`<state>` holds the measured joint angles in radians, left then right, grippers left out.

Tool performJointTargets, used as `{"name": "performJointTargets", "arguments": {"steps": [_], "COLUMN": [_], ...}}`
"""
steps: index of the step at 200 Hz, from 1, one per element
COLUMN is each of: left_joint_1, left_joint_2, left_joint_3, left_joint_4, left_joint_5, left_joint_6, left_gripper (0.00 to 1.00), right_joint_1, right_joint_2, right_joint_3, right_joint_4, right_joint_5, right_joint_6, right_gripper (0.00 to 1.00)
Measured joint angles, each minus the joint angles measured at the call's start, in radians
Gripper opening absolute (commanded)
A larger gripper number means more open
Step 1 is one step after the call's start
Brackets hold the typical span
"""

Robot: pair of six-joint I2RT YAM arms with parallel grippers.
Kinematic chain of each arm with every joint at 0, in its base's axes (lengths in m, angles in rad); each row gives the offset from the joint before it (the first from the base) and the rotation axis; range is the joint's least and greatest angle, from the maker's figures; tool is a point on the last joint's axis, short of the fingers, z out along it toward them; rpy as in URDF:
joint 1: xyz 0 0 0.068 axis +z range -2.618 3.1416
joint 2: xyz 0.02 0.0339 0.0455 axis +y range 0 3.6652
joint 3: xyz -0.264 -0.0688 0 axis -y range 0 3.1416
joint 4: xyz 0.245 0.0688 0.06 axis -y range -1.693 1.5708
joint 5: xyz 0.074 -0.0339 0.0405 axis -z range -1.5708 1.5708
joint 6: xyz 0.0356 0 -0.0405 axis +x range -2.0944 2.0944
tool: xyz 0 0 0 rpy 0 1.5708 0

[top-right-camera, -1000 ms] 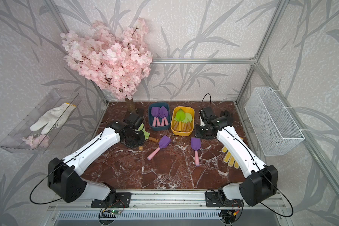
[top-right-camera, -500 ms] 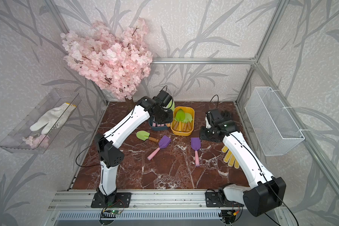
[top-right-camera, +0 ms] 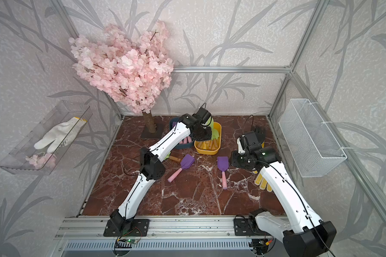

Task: Sort the small shovels by color and place them into the storage box
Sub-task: Place the shovel in the storage box.

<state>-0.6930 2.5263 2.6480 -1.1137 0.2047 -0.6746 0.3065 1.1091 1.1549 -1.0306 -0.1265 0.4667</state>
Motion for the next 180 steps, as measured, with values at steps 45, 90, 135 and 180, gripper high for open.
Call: {"name": "performJointTargets", "arguments": {"steps": [45,90,135,180], "left_joint_1": [0.001,0.002,0.009,0.018], "left_joint_2": [0.105,0.13,0.135,0.161], "left_joint_3": [0.035,0.035,0.035,0.035], "left_joint_4": [0.038,0.054,0.069,0.07], "left_joint_5": [0.016,0.018,0.018,0.025], "left_joint_6": [-0.015,-0.026,-0.029,-0.029], "left_gripper": [0.0,0.0,0.0,0.01], "right_joint_1": [0.0,0.0,0.0,0.0], "right_joint_2": [-0.037,-0.038,-0.038,-0.038], "right_joint_3": [-0.038,-0.061,-0.066,-0.08], "right_joint_4": [-0.01,-0.014,-0.014,-0.014], "right_joint_5": [-0.014,-0.017,-0.025,-0.026], "right_joint_6": [0.0,0.0,-0.001,-0.001], "right_gripper": [0.45,0.45,0.46,0.46]}}
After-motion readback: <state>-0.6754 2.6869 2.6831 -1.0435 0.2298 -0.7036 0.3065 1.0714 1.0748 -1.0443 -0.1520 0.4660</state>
